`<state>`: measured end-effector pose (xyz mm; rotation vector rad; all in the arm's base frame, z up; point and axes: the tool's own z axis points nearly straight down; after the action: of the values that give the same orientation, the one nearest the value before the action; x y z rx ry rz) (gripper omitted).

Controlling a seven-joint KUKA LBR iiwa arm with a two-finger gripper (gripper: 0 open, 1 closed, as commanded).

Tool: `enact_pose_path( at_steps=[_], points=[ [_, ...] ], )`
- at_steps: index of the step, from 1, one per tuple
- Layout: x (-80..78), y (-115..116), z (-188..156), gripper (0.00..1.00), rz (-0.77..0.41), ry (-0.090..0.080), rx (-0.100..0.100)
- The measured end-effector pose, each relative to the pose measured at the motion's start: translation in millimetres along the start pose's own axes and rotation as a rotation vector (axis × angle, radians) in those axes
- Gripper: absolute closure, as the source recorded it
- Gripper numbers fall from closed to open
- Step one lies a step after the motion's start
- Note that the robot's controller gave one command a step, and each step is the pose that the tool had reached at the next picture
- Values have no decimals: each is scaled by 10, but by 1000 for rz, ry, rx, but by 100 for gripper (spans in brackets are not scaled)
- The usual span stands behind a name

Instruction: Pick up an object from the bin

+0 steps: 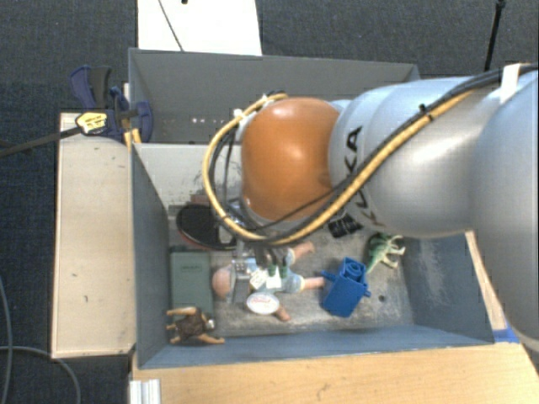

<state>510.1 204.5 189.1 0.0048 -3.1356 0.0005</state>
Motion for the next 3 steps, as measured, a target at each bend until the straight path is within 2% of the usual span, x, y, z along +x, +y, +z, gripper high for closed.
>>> enact_pose_path(
  at_steps=[1,2,3],
  points=[
    [-21,-12,-46,0,6,-8,-2],
    [-112,-452,610,0,-74,-13,-2],
    [-172,-811,1155,0,-3,-7,-3]
  ],
)
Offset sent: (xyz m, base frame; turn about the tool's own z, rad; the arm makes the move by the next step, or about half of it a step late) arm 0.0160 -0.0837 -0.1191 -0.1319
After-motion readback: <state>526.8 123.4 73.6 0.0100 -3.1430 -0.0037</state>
